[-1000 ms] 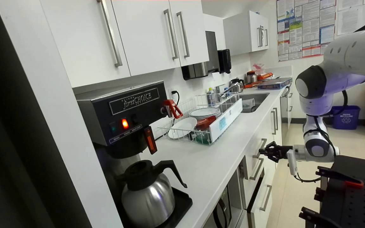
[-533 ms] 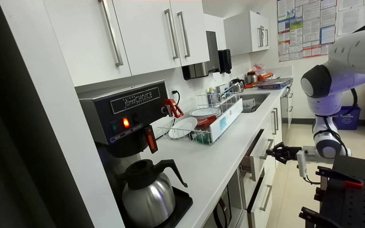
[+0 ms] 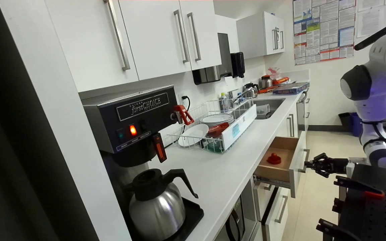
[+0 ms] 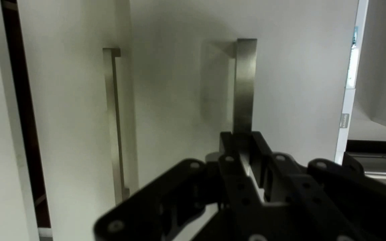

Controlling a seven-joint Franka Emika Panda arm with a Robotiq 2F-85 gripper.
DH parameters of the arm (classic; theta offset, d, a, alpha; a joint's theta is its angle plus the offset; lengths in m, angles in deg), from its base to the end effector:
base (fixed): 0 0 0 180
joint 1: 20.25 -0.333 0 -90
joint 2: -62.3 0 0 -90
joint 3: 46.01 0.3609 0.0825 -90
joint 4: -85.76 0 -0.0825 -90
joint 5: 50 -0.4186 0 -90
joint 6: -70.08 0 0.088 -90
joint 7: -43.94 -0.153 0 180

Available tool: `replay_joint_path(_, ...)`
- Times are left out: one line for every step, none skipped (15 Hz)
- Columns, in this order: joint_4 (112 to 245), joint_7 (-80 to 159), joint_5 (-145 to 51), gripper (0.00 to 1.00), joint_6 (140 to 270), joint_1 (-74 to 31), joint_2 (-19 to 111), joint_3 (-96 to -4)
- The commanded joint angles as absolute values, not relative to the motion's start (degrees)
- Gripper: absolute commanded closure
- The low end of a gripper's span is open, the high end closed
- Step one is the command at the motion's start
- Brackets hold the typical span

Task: Open the top drawer of the kitchen unit

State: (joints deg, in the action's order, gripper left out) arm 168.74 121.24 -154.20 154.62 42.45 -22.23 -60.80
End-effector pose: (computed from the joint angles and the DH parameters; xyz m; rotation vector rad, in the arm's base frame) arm 0.2805 -0.5243 -0.1896 -1.4277 1.0725 -1.0312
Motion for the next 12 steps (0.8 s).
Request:
replay_joint_path(169.16,122.54,-153.73,0.96,158.5,46.74,-22.18,-61.26)
replay_joint_path(169.77,122.94,-154.43,0.96,157.63,46.46,-22.09,-62.37)
replay_joint_path(169.95,123.19,-154.1,0.96,157.37,47.03,-22.01,-62.58)
replay_joint_path(170.18,123.64,-153.92,0.96,157.08,47.19,-21.97,-63.24)
replay_joint_path(170.3,123.82,-153.87,0.96,156.94,47.46,-21.94,-63.69)
replay_joint_path(170.1,124.03,-152.93,0.96,157.79,48.54,-21.89,-63.35)
replay_joint_path(170.02,123.95,-152.47,0.96,157.88,49.07,-21.79,-63.78)
replay_joint_path(169.81,124.05,-151.52,0.96,157.85,49.83,-21.66,-64.07)
replay_joint_path(169.65,124.08,-150.47,0.96,157.97,50.55,-21.52,-64.27)
replay_joint_path(167.45,123.36,-151.56,0.96,156.72,50.11,-23.42,-66.04)
replay_joint_path(166.93,123.36,-151.24,0.96,156.84,50.8,-23.78,-66.44)
replay_joint_path(168.11,123.51,-150.71,0.96,156.73,51.13,-22.73,-66.71)
